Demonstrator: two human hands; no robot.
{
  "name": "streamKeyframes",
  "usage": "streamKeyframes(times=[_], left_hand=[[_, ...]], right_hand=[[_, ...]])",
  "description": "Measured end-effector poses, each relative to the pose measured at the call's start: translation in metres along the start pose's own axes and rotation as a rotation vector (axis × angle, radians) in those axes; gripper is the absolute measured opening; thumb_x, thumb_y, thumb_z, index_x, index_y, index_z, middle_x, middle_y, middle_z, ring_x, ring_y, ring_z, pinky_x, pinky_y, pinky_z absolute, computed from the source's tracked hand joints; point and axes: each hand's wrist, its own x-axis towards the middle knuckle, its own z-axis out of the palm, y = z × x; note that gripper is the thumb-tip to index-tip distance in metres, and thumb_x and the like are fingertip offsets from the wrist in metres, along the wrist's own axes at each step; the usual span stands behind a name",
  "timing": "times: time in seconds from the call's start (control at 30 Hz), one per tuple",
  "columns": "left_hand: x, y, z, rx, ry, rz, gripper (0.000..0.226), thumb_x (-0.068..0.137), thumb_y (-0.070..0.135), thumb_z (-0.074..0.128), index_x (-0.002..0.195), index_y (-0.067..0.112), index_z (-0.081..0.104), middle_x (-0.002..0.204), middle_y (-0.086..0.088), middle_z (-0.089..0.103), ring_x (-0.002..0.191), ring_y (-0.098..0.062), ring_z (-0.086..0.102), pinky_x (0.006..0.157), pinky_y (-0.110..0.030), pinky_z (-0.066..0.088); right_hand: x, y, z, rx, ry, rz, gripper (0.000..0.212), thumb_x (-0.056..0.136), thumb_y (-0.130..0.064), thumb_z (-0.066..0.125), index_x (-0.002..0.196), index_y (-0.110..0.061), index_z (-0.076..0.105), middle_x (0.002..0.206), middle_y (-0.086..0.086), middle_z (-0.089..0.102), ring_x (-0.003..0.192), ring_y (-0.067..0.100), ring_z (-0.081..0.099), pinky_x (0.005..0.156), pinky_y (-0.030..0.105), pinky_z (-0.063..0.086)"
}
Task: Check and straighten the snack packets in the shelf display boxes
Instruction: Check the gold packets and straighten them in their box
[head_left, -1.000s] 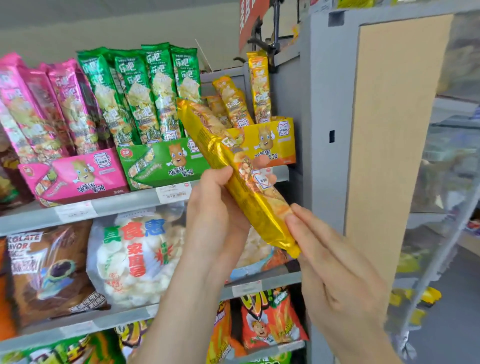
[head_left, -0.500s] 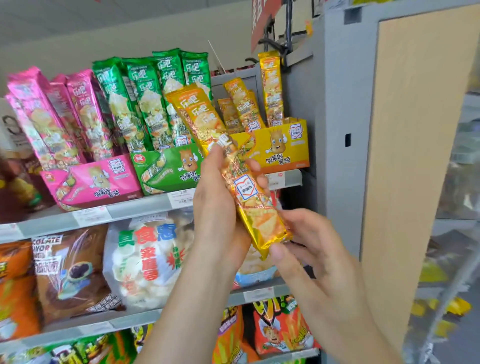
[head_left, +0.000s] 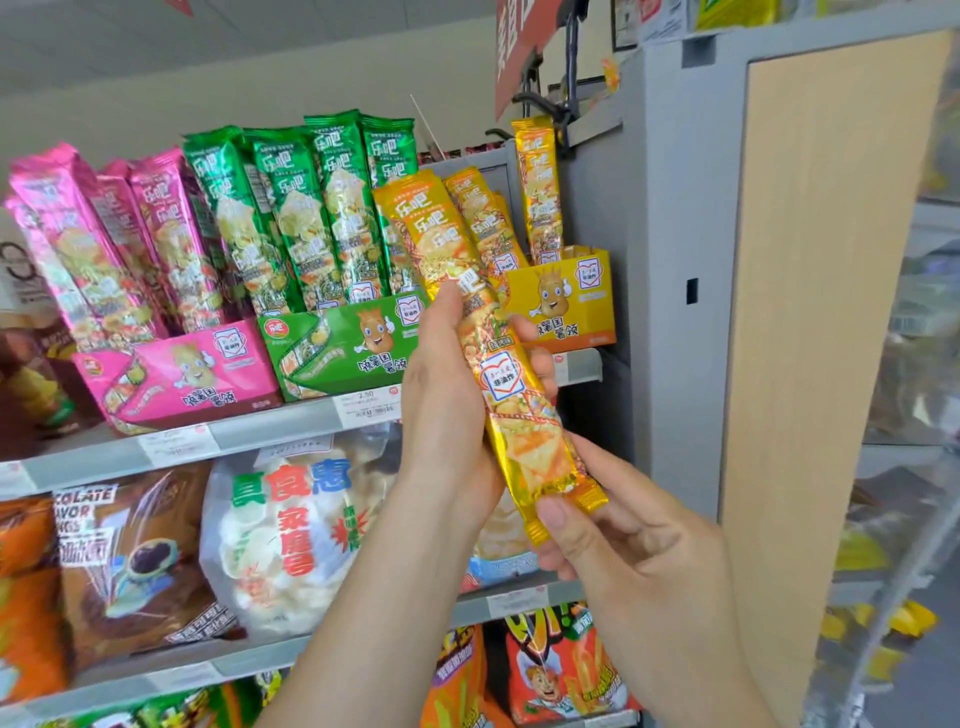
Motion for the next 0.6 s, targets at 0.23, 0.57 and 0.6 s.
streamKeyframes(times=[0.23,0.57,0.6], left_hand=[[0.02,0.016,-0.005,0.066,0.059,0.042,0.05,0.099,0.043,0.046,0.066,0.016,0.071,0.062,-0.005,0.06,0.046,-0.016,0.055,0.045,-0.024,0.049],[0.025,0.026,-0.007,0.04,-0.043,0.059,0.034,0.098,0.037,0.049,0.111,0.009,0.063,0.072,-0.003,0.069,0.058,-0.015,0.067,0.053,-0.027,0.055],[0.026,0.028,-0.009,0.044,-0.07,0.068,0.029,0.098,0.035,0.048,0.104,0.012,0.063,0.075,-0.004,0.07,0.063,-0.016,0.067,0.061,-0.03,0.056]], right_hand=[[0.0,0.005,-0.002,-0.041,-0.061,0.034,0.042,0.065,-0.04,0.072,0.103,-0.056,0.065,0.079,-0.005,0.076,0.058,0.011,0.07,0.051,0.017,0.053],[0.025,0.012,-0.006,0.061,-0.275,0.171,0.045,0.068,-0.047,0.081,0.105,-0.05,0.057,0.104,-0.005,0.074,0.091,0.017,0.072,0.067,0.024,0.058],[0.028,0.012,-0.007,0.117,-0.264,0.165,0.043,0.07,-0.038,0.082,0.106,-0.045,0.06,0.101,0.002,0.075,0.088,0.022,0.073,0.065,0.023,0.057]])
